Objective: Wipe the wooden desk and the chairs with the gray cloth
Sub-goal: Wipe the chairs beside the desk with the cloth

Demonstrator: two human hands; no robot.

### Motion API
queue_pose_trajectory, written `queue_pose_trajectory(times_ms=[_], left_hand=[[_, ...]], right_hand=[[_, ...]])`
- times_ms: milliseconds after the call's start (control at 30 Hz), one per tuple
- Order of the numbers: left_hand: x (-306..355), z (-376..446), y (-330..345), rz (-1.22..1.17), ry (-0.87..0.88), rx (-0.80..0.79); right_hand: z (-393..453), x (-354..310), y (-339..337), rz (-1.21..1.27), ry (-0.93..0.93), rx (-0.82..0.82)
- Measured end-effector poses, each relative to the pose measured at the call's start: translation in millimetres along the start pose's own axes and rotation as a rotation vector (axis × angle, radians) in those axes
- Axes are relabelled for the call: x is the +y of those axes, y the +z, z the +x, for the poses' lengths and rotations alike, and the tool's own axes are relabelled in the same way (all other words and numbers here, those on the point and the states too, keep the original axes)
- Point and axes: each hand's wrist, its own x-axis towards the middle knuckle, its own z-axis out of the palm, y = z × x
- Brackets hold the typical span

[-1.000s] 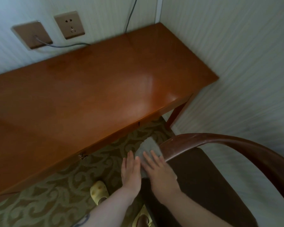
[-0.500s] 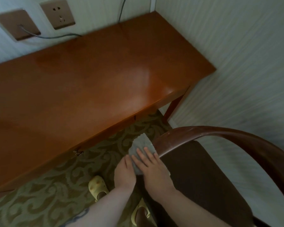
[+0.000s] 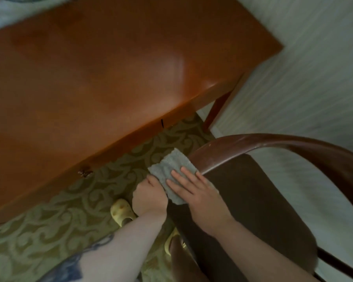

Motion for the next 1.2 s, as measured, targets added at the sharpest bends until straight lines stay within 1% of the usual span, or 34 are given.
queue_pose_trajectory(times_ms=[33, 67, 133, 167, 233, 267, 300, 367, 400, 433, 467, 567, 633, 667, 733, 833, 900, 1000, 1067, 1133, 1200], left_hand=[[2.7, -1.0, -2.4, 0.006, 0.059, -0.014], [7.1, -2.5, -4.9, 0.039, 0.159, -0.032], [19.6, -2.9, -9.5, 0.155, 0.325, -0.084], [26.5, 0.3, -10.3, 0.193, 0.36, -0.107], [33.9, 6.7, -9.9, 0.247, 0.363, -0.157], [34.8, 6.7, -10.7, 0.262, 0.355, -0.159], [34.1, 5.3, -12.0, 0.302, 0.362, -0.145], [34.6, 0.0, -14.3, 0.358, 0.384, -0.089], [35.4, -2.0, -14.5, 0.371, 0.382, -0.075], [36.3, -3.3, -13.2, 0.39, 0.383, -0.063], [37.8, -3.7, -10.8, 0.409, 0.388, -0.049], [35.9, -3.1, -6.8, 0.362, 0.352, -0.037], [34.4, -1.6, -6.9, 0.373, 0.334, -0.058], [36.9, -1.6, -9.3, 0.391, 0.328, -0.066], [39.2, -3.9, -13.4, 0.402, 0.334, -0.066], [34.9, -8.2, -13.3, 0.426, 0.41, -0.055], [31.3, -7.3, -12.3, 0.405, 0.413, -0.047], [35.0, -6.9, -11.6, 0.377, 0.381, -0.074], [35.9, -7.2, -12.8, 0.362, 0.39, -0.097], [33.2, -5.2, -12.9, 0.385, 0.381, -0.109], [31.3, -2.7, -11.1, 0.415, 0.355, -0.128]], right_hand=[[0.4, 6.7, -2.5, -0.008, 0.032, 0.006], [1.2, 9.1, -3.4, -0.011, 0.089, 0.027], [5.1, -3.0, 1.5, 0.032, 0.215, 0.114], [7.9, -13.5, 6.4, 0.062, 0.27, 0.165], [11.4, -32.4, 15.1, 0.106, 0.365, 0.214], [11.1, -34.5, 15.9, 0.1, 0.37, 0.202], [10.0, -30.5, 15.0, 0.061, 0.332, 0.188], [5.0, -9.8, 10.7, -0.045, 0.199, 0.132], [3.4, 1.2, 5.8, -0.079, 0.159, 0.101], [3.6, 9.7, 0.7, -0.079, 0.164, 0.081], [6.5, 13.6, -3.4, -0.053, 0.209, 0.082], [22.2, -6.3, 2.8, 0.051, 0.41, 0.2], [27.1, -29.6, 15.8, 0.116, 0.487, 0.295], [25.8, -36.4, 21.2, 0.136, 0.498, 0.308], [17.2, -36.5, 25.8, 0.126, 0.458, 0.272], [9.1, -14.1, 13.4, 0.06, 0.303, 0.179], [21.7, -5.5, -2.8, 0.059, 0.282, 0.139], [55.4, -11.2, -15.3, 0.105, 0.407, 0.173], [60.2, -22.6, -11.5, 0.143, 0.482, 0.251], [42.6, -29.0, -0.4, 0.29, 0.428, 0.308], [17.3, -28.2, 6.7, 0.381, 0.34, 0.274]])
